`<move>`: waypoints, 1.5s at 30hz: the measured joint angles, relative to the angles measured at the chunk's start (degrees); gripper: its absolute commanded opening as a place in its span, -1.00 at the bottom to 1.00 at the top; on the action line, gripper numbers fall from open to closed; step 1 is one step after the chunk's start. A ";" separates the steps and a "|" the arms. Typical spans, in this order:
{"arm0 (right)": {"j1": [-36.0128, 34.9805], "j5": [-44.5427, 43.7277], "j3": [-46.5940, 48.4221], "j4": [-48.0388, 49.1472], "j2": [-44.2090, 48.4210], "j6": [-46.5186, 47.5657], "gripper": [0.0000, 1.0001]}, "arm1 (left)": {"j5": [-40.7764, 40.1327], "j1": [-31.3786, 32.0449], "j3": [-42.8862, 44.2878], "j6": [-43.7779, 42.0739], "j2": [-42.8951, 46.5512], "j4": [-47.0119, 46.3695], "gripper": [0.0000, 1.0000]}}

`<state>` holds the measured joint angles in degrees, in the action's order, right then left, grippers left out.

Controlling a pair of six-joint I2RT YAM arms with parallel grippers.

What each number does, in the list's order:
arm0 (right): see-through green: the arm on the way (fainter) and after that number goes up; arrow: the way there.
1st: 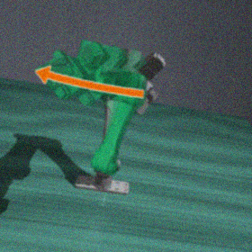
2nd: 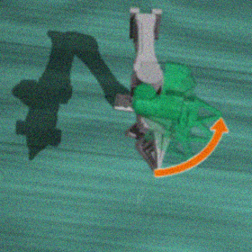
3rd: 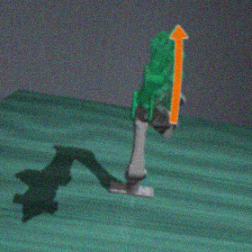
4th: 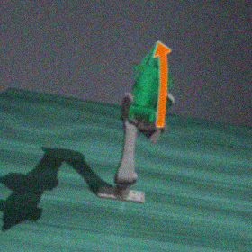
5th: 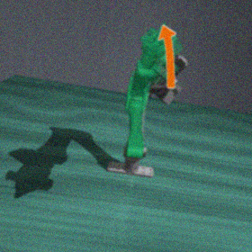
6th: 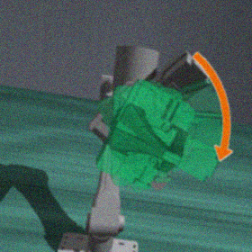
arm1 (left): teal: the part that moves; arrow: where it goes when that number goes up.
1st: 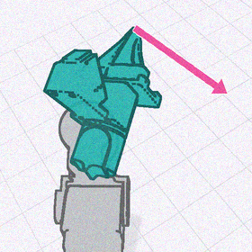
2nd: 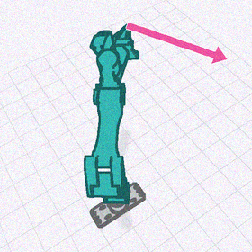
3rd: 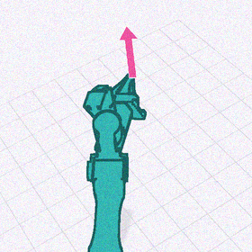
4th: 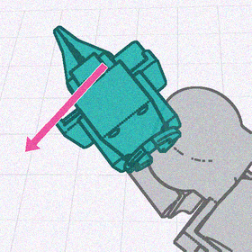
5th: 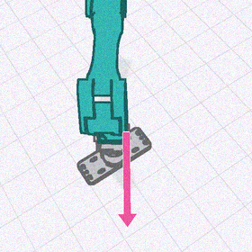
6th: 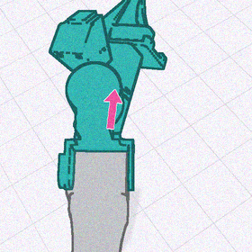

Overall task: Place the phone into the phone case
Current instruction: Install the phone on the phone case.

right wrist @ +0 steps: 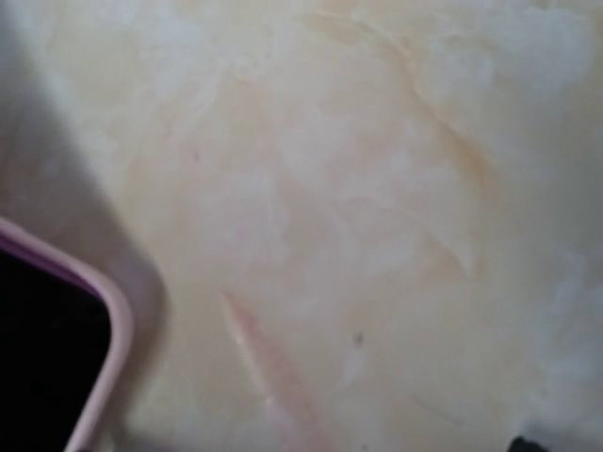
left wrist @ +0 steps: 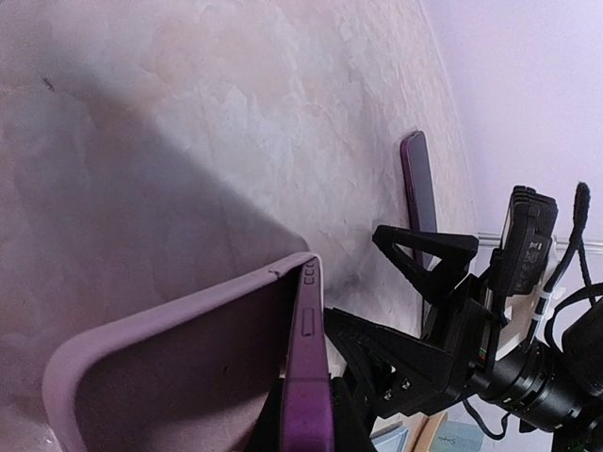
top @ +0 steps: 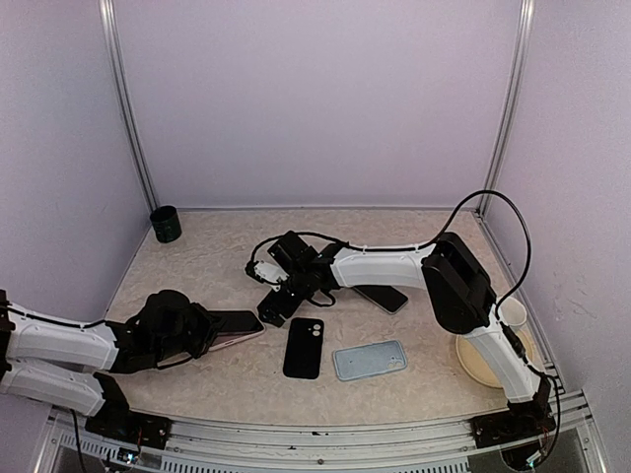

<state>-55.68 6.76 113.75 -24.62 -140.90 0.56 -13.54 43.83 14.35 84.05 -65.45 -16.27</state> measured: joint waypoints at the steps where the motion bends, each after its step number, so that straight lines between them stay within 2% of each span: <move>1: 0.00 -0.07 0.00 -0.04 0.00 0.02 0.89 | 0.04 0.00 0.07 -0.22 -0.50 -0.57 -1.00; 18: 0.15 -0.42 0.11 -0.57 0.00 0.85 0.92 | 0.11 -0.02 0.20 -0.94 -1.62 -2.08 -1.00; 38: 1.09 1.46 0.13 -0.44 0.13 -0.46 0.98 | 1.05 -0.02 -4.87 -3.85 6.12 -2.51 -1.00; 45: 4.85 4.83 -5.55 1.62 3.78 -3.52 0.97 | 1.11 -0.02 -5.79 -5.35 6.27 -4.39 -1.00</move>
<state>-50.83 11.60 108.20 -23.00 -137.12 -2.96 -12.43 43.81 8.56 78.70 -59.18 -20.67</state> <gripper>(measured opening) 0.989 0.062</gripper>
